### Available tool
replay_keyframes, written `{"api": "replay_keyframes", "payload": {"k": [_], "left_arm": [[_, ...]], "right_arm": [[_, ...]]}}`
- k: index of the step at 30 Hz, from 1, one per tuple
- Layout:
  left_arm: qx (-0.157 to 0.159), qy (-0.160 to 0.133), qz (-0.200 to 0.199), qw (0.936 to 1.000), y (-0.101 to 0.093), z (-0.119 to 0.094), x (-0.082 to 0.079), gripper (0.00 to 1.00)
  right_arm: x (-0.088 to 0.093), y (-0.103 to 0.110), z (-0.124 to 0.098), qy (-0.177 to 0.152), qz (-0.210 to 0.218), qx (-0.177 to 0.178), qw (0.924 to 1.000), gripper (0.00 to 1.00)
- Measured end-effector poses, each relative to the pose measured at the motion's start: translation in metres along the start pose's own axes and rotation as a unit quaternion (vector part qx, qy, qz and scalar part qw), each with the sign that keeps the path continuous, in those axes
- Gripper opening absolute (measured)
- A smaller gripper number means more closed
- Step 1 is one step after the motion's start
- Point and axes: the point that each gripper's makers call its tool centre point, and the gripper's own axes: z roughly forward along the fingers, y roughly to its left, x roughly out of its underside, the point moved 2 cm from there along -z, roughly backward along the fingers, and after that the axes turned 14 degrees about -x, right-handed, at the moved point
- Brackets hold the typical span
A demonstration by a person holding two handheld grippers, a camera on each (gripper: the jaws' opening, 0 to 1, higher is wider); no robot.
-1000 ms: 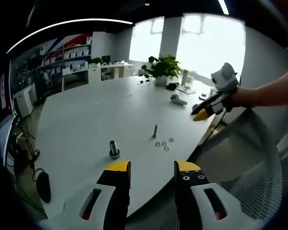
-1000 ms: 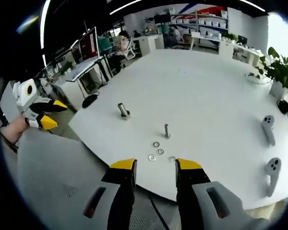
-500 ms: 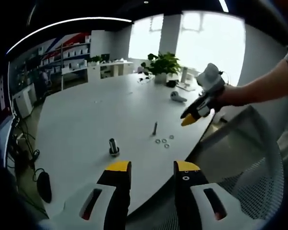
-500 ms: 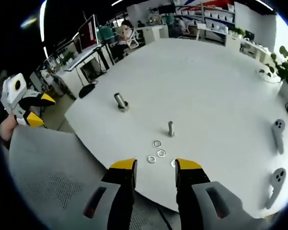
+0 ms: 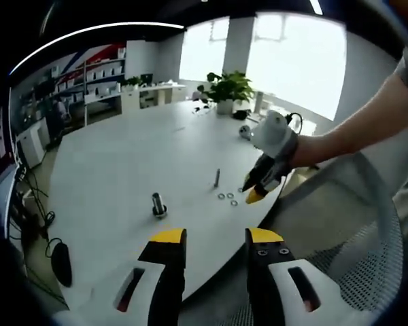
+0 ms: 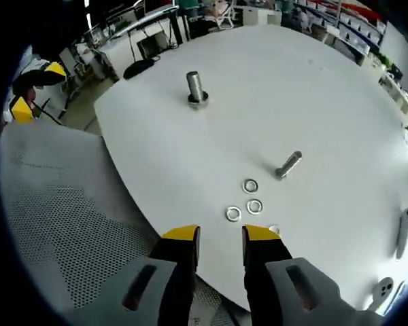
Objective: Place the washer onto the threaded stud by aligning its center hole with the stud, sliding it down to the base, and recovering from edge contact or off-axis alignment until the washer reaches the visible bottom stop.
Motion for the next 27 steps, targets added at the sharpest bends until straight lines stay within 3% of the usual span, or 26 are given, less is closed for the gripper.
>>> {"api": "replay_keyframes", "payload": {"k": [2, 11, 14, 20, 27], "left_arm": [[0.004, 0.003, 0.003, 1.0000, -0.001, 0.001, 0.000, 0.32], [0.005, 0.008, 0.004, 0.9999, -0.001, 0.002, 0.002, 0.32], [0.006, 0.009, 0.006, 0.9999, -0.002, 0.001, 0.003, 0.32], [0.007, 0.010, 0.009, 0.9999, -0.002, 0.002, 0.003, 0.32], [0.009, 0.013, 0.009, 0.9998, -0.004, 0.002, 0.004, 0.32]], "right_arm": [[0.003, -0.005, 0.000, 0.029, -0.031, 0.000, 0.9991, 0.26], [-0.003, -0.015, 0.005, 0.021, -0.006, -0.003, 0.9997, 0.26], [-0.003, -0.015, 0.010, 0.043, -0.024, -0.001, 0.9988, 0.26], [-0.002, -0.015, 0.014, 0.049, -0.005, -0.006, 0.9988, 0.26], [0.004, -0.015, 0.021, 0.079, -0.040, -0.003, 0.9961, 0.26]]}}
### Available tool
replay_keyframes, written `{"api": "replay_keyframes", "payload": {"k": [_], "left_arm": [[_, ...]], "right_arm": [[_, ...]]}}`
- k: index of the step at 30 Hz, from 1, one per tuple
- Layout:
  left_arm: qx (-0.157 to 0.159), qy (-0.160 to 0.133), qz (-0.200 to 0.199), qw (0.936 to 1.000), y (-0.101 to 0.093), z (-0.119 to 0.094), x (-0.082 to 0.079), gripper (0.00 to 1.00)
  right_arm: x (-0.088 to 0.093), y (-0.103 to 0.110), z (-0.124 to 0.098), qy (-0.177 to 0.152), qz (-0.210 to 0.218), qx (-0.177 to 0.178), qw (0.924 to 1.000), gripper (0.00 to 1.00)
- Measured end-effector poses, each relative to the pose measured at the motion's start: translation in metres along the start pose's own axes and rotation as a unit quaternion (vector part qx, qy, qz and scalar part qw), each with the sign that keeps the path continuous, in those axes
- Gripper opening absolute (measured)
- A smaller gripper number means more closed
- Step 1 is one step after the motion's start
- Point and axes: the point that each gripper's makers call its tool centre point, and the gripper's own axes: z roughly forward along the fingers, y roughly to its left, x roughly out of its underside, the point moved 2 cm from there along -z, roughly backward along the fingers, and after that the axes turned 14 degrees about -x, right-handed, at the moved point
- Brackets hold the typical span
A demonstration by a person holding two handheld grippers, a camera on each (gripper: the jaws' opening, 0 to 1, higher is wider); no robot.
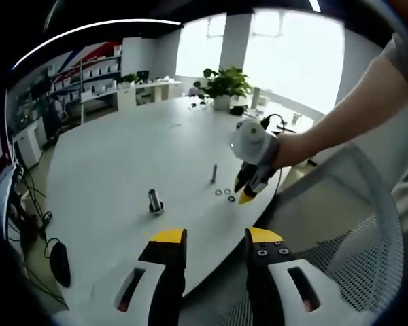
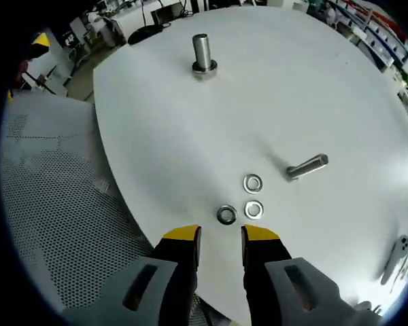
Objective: Place the washer onto the threaded stud by aligning its center hole with the stud, sliding it down to the base, and recovering from edge contact or off-axis alignment until the washer reaches the visible bottom stop.
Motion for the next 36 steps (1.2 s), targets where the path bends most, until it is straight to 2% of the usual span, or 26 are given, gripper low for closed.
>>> {"api": "replay_keyframes", "payload": {"k": [4, 8, 14, 17, 19, 26, 32, 36], "left_arm": [[0.001, 0.000, 0.002, 1.0000, -0.001, 0.000, 0.000, 0.32], [0.000, 0.001, 0.007, 1.0000, -0.001, 0.000, 0.001, 0.32], [-0.002, 0.004, 0.013, 0.9999, -0.002, 0.000, 0.002, 0.32], [0.000, 0.004, 0.016, 0.9999, -0.002, 0.000, 0.002, 0.32], [-0.001, 0.004, 0.017, 0.9998, -0.002, 0.000, 0.002, 0.32], [-0.004, 0.010, 0.020, 0.9998, -0.001, 0.001, 0.004, 0.31], [-0.004, 0.012, 0.021, 0.9997, -0.001, 0.002, 0.005, 0.31], [-0.006, 0.013, 0.023, 0.9996, -0.001, 0.002, 0.005, 0.30]], "right_arm": [[-0.001, -0.001, 0.002, 0.000, 0.007, 0.003, 1.0000, 0.26], [-0.006, -0.004, 0.003, 0.007, -0.012, 0.010, 0.9999, 0.24], [-0.011, -0.006, 0.004, 0.014, -0.018, 0.009, 0.9997, 0.18], [-0.011, -0.007, 0.005, 0.027, -0.017, 0.007, 0.9995, 0.18], [-0.012, -0.007, 0.005, 0.041, -0.032, 0.002, 0.9986, 0.18], [-0.012, -0.007, 0.006, 0.058, -0.063, -0.006, 0.9963, 0.19], [-0.014, -0.007, 0.006, 0.076, -0.056, -0.004, 0.9955, 0.17], [-0.014, -0.007, 0.006, 0.092, -0.076, -0.005, 0.9929, 0.16]]}}
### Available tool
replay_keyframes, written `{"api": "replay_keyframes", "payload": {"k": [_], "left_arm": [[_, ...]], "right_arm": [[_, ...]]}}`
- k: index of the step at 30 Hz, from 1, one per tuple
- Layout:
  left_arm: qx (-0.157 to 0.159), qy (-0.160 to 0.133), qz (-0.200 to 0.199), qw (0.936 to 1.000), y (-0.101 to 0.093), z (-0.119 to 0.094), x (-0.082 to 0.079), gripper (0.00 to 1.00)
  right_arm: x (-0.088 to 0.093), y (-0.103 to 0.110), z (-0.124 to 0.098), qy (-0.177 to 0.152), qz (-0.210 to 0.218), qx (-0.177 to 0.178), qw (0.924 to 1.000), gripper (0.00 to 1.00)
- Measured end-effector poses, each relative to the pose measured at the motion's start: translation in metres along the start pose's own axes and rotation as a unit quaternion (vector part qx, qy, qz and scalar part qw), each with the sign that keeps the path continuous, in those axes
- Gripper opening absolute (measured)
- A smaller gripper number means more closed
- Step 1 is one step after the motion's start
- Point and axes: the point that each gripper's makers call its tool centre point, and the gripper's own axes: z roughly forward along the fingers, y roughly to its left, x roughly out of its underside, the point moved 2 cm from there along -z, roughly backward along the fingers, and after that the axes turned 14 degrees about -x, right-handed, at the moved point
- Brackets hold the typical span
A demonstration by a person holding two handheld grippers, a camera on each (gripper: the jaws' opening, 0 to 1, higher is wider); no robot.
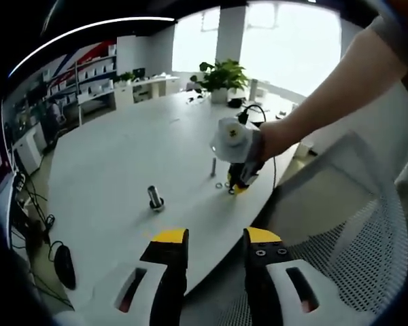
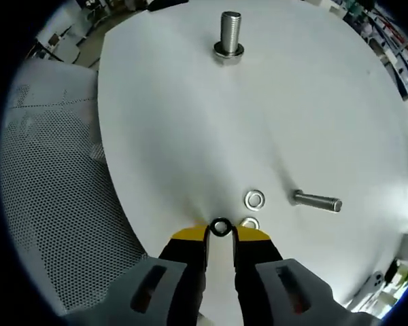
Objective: Place the washer onto the threaded stud by aligning its center hole with the stud, sliding it down to the base, and recovering from edge contact or off-axis alignment until the washer reaches the visible bottom stop.
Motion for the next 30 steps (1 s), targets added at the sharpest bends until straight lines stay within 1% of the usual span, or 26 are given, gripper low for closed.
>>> {"api": "replay_keyframes", "payload": {"k": [1, 2, 5, 10, 14, 16, 23, 26, 27, 28, 30], "left_arm": [[0.000, 0.000, -0.001, 1.0000, 0.0000, 0.0000, -0.0002, 0.30], [0.000, 0.000, -0.001, 1.0000, 0.0000, 0.0001, -0.0002, 0.30], [0.000, 0.003, 0.000, 1.0000, 0.0000, 0.0005, 0.0010, 0.30], [0.002, 0.004, 0.000, 1.0000, -0.0003, 0.0003, 0.0010, 0.30], [0.002, 0.004, -0.002, 1.0000, 0.0001, 0.0002, 0.0017, 0.30], [0.001, 0.004, -0.001, 1.0000, 0.0000, 0.0000, 0.0012, 0.30], [0.001, 0.003, -0.002, 1.0000, 0.0005, -0.0003, 0.0012, 0.30], [0.003, 0.001, -0.004, 1.0000, 0.0002, -0.0006, 0.0006, 0.30], [0.004, 0.001, -0.004, 1.0000, -0.0002, -0.0006, 0.0007, 0.30], [0.004, 0.001, -0.004, 1.0000, -0.0004, -0.0007, 0.0008, 0.30], [0.004, 0.000, -0.003, 1.0000, -0.0005, -0.0010, 0.0009, 0.30]], "right_arm": [[-0.0001, -0.0003, 0.0003, 0.003, -0.006, -0.002, 1.0000, 0.15], [-0.0005, -0.0020, 0.0002, 0.012, -0.028, -0.004, 0.9995, 0.15], [-0.0008, -0.0020, 0.0015, 0.023, -0.019, -0.005, 0.9995, 0.14], [-0.0033, -0.0015, 0.0022, 0.058, -0.016, -0.002, 0.9982, 0.14], [-0.0034, -0.0015, 0.0014, 0.065, -0.002, 0.001, 0.9979, 0.14], [-0.0025, -0.0011, 0.0010, 0.064, 0.000, 0.004, 0.9980, 0.14], [-0.0005, -0.0004, -0.0002, 0.025, 0.009, 0.018, 0.9995, 0.14], [0.0000, 0.0002, -0.0005, 0.013, 0.000, 0.021, 0.9997, 0.14], [0.0003, 0.0001, -0.0009, 0.009, 0.000, 0.021, 0.9997, 0.14], [0.0016, 0.0022, -0.0008, 0.004, 0.005, 0.013, 0.9999, 0.14], [0.0062, 0.0009, -0.0012, 0.006, 0.013, 0.006, 0.9999, 0.14]]}}
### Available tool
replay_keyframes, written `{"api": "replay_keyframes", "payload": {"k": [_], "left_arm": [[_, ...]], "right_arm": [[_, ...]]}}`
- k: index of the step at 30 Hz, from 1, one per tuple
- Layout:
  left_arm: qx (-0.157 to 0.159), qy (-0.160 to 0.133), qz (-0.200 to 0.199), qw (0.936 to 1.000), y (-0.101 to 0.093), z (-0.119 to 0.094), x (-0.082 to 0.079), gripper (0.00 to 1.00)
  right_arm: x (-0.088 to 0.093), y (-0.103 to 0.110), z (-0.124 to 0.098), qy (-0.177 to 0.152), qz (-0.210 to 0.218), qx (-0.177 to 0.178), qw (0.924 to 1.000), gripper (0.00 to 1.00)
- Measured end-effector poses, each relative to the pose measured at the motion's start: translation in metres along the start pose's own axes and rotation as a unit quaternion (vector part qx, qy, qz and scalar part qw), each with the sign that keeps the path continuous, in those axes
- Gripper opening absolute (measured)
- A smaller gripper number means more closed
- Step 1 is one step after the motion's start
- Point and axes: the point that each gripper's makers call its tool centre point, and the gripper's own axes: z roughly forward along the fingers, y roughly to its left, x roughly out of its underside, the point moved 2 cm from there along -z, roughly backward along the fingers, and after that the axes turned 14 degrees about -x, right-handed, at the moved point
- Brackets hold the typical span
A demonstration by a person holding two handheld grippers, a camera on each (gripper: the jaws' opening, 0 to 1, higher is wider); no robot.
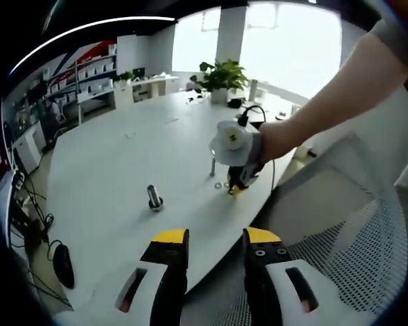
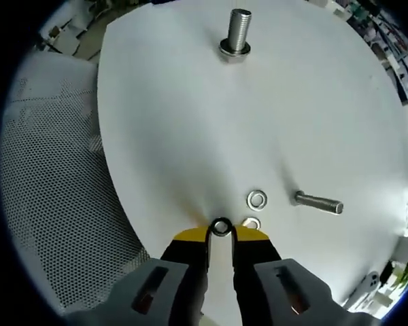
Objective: Place the washer onto the threaded stud by aligning its center hole with the stud, sliding it down to the base, and recovering from edge contact or off-axis alignment until the washer reaches the visible bottom stop.
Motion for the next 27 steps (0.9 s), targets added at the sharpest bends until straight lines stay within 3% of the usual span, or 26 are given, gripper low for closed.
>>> {"api": "replay_keyframes", "payload": {"k": [2, 5, 11, 17, 27], "left_arm": [[0.001, 0.001, 0.000, 1.0000, 0.000, 0.000, 0.000, 0.30], [0.001, 0.001, 0.001, 1.0000, 0.000, 0.000, 0.000, 0.30], [-0.003, 0.000, 0.001, 1.0000, 0.001, 0.000, 0.000, 0.30], [0.005, -0.003, -0.010, 0.9999, 0.000, 0.000, -0.002, 0.30], [0.001, 0.003, -0.003, 1.0000, 0.000, 0.000, 0.001, 0.30]], "right_arm": [[0.006, -0.001, -0.002, 0.001, 0.022, -0.005, 0.9998, 0.14], [0.005, -0.002, -0.010, -0.025, 0.037, -0.005, 0.9990, 0.14], [0.006, -0.012, -0.035, -0.045, 0.025, 0.012, 0.9986, 0.14], [0.004, -0.033, -0.060, -0.084, 0.056, 0.028, 0.9945, 0.14], [-0.010, -0.047, -0.077, -0.119, 0.056, 0.048, 0.9901, 0.14]]}}
